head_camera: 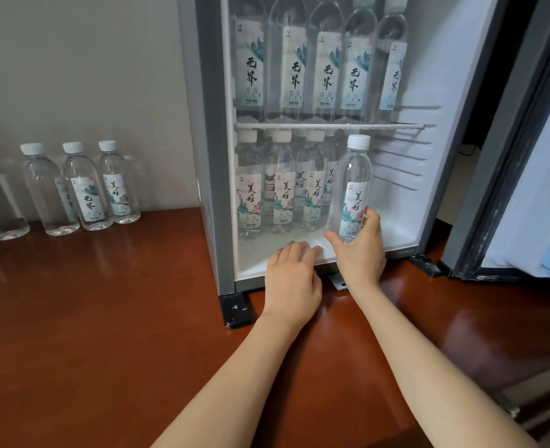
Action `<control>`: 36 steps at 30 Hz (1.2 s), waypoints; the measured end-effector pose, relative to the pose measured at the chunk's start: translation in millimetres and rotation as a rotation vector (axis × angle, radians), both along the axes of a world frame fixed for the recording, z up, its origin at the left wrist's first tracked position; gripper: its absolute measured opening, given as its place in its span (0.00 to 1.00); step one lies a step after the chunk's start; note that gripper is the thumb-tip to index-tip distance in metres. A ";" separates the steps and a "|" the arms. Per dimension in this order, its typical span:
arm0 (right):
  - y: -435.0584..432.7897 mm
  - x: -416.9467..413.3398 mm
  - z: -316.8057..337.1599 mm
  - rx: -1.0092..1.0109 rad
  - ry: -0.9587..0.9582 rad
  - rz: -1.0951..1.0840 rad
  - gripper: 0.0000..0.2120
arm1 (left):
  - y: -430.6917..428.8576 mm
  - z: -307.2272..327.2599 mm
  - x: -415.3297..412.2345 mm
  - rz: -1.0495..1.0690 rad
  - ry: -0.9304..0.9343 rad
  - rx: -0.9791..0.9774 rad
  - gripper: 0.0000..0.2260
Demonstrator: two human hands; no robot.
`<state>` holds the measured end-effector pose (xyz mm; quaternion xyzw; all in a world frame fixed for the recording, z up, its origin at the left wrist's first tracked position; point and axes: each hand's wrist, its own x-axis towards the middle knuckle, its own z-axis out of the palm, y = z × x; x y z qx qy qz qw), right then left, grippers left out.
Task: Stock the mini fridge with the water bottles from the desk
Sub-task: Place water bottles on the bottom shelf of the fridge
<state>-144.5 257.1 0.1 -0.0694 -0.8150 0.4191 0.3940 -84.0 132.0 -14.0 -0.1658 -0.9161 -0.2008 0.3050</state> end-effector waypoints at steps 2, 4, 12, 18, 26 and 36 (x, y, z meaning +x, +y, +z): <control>0.0 -1.9 3.4 0.047 -0.048 -0.019 0.34 | -0.1 -0.1 0.0 0.002 -0.006 0.002 0.21; 0.8 -4.7 6.1 0.094 -0.087 -0.024 0.34 | 0.0 -0.2 0.9 0.001 -0.016 -0.007 0.22; 4.6 -28.9 26.4 0.186 -0.269 -0.006 0.29 | 0.0 1.7 2.6 -0.015 -0.031 0.006 0.21; 0.4 -40.8 28.7 0.208 -0.300 -0.020 0.30 | 0.4 2.5 2.5 -0.020 -0.036 -0.017 0.22; 1.8 -47.7 21.7 0.188 -0.293 0.049 0.29 | 1.2 3.1 1.9 -0.019 -0.036 -0.010 0.22; 1.6 -40.1 16.4 0.091 -0.139 -0.004 0.27 | 0.3 4.1 3.5 -0.020 -0.041 -0.001 0.21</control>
